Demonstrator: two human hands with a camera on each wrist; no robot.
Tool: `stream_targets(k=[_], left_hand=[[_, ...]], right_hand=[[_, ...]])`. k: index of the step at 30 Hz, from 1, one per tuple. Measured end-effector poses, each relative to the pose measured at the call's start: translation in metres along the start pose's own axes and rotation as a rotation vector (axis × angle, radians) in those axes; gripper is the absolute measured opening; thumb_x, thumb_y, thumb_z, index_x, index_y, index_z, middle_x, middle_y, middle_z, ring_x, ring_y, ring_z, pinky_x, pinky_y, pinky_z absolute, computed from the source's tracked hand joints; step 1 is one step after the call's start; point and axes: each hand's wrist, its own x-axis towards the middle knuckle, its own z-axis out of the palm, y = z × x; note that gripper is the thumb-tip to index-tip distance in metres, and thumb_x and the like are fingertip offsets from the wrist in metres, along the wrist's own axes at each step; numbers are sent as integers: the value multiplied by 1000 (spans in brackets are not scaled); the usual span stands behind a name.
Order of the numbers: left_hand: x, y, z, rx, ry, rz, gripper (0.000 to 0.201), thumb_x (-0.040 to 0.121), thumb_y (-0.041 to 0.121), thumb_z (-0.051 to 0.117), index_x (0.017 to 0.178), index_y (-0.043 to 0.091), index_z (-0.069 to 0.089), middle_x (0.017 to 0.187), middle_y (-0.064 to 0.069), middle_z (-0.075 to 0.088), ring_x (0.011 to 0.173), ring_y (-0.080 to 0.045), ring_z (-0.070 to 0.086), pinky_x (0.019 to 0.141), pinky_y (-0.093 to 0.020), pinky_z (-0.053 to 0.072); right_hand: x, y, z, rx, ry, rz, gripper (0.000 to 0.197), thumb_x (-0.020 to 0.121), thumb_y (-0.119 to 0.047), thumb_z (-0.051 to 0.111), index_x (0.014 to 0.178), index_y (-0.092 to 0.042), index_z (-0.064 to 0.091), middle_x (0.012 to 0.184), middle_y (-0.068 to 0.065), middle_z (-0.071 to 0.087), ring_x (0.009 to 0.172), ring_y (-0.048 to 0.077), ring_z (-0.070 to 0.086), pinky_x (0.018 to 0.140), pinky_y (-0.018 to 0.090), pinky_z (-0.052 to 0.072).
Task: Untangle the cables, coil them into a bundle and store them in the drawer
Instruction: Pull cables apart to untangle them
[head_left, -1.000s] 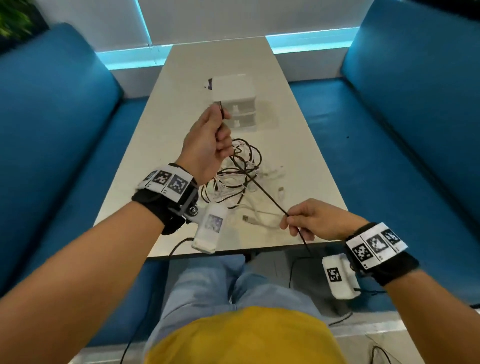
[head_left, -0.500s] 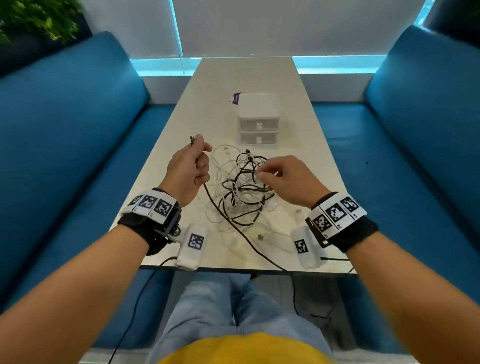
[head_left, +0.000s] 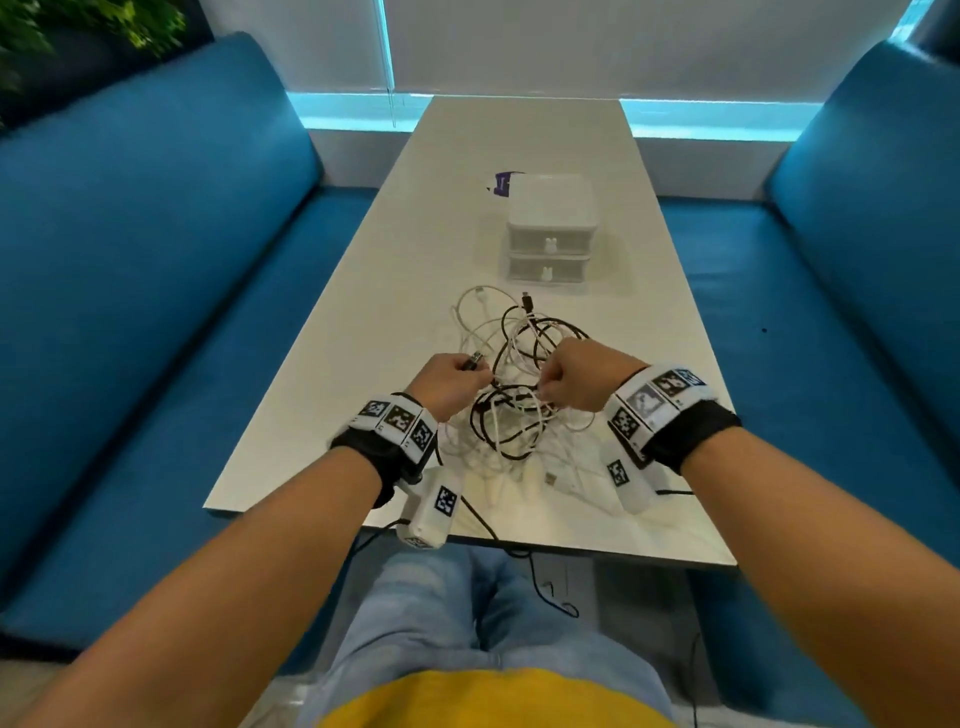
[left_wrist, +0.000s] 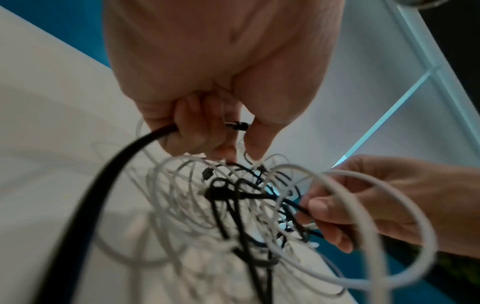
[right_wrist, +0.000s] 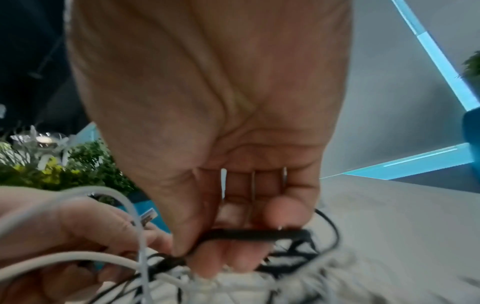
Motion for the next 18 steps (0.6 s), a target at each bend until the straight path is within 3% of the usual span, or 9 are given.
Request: stream_targets(k=[2,4,6,9,12,14,15,18], left_hand=[[6,-5,4,87,-4,16,13,89,14,59,98,17,68,74,2,56,53,-9,44,45,-19,32],[9,-10,6,169,-25,54,27,83,7,55,96,27,69,93,0,63,61,-13,51,51,-20,36],[9,-14,6,237,-68,79,30,79,7,54,88,32,69,99,-1,66,73,-18,59,60,-22,43],[9,-18,3,225,-53,96,12,79,13,65,81,24,69,93,0,68,88,-21,62,77,-27,49],[7,-22,-2,196,-118,101,27,82,3,59,101,20,66,105,-7,67,93,-23,62,80,-28,49],[4,-24,-5,220,-212,101,40,84,-1,54,119,19,59,116,-11,65,104,-27,62,81,-29,49],[3,-24,-6,242,-234,112,45,84,-1,54,122,21,57,114,-10,65,103,-27,62,79,-28,48],[-3,-25,-5,295,-240,160,54,76,-4,62,121,23,55,88,2,67,81,-18,62,73,-28,51]], right_hand=[[-5,11,9,51,-40,25,11,87,-20,64,78,-19,69,68,-5,67,64,11,62,69,25,47],[-5,17,17,120,-30,48,5,85,-24,67,86,-20,63,71,-5,67,63,13,65,68,28,51],[-4,16,19,124,1,19,29,83,-24,70,108,-22,56,80,-4,64,68,16,65,71,32,54],[-1,4,21,62,-65,-68,48,86,-17,64,128,-35,49,79,-8,56,67,13,57,69,29,51],[4,2,29,-27,-87,-38,30,90,-22,59,119,-30,61,83,-9,52,70,11,55,70,25,45],[6,5,33,17,-58,5,22,90,-22,58,111,-26,65,84,-7,55,69,12,58,67,26,48],[6,7,35,27,-50,16,20,90,-20,58,108,-25,65,88,-5,56,73,14,58,71,29,51],[5,10,38,11,-38,16,9,90,-23,57,97,-28,61,99,-1,60,81,17,60,81,36,53]])
